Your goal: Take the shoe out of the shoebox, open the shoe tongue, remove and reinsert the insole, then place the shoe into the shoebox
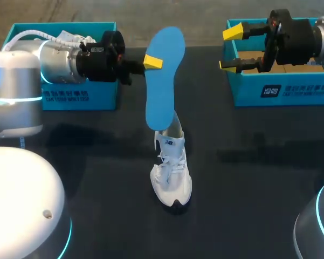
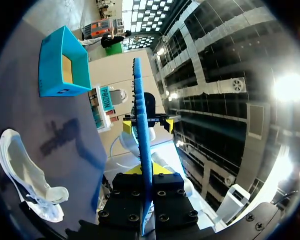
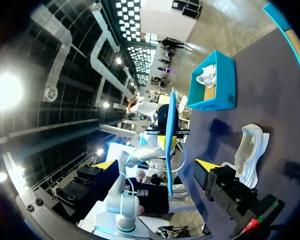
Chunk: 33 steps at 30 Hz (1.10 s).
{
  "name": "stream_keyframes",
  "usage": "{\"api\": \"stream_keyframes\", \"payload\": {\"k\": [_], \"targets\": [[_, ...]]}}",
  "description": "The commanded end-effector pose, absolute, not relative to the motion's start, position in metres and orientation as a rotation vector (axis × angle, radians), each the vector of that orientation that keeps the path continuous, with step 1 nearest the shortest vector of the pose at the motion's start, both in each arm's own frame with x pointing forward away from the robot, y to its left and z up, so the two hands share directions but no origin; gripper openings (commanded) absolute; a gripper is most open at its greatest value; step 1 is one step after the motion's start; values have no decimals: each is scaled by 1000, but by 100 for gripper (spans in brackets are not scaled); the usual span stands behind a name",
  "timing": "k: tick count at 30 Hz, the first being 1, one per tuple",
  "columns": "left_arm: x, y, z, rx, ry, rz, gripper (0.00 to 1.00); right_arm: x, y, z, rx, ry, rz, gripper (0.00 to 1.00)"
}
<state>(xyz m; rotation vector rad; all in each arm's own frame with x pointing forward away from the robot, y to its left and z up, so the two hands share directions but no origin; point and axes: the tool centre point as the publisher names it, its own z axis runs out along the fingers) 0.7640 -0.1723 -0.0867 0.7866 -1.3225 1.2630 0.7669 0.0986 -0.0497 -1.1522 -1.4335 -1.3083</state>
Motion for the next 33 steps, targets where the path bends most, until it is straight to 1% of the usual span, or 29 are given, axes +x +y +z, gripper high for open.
{"api": "stream_keyframes", "payload": {"k": [1, 6, 17, 33], "targets": [[764, -172, -86, 789, -1325, 1262, 0, 768, 100, -50, -1154, -1435, -1306, 100], [764, -172, -86, 789, -1325, 1262, 0, 768, 100, -50, -1154, -1435, -1306, 100], [764, -172, -86, 789, -1325, 1262, 0, 768, 124, -25, -1386, -1546, -1251, 100], [764, -172, -86, 789, -1325, 1262, 0, 762, 170, -9, -1720, -1730, -1020, 100]]}}
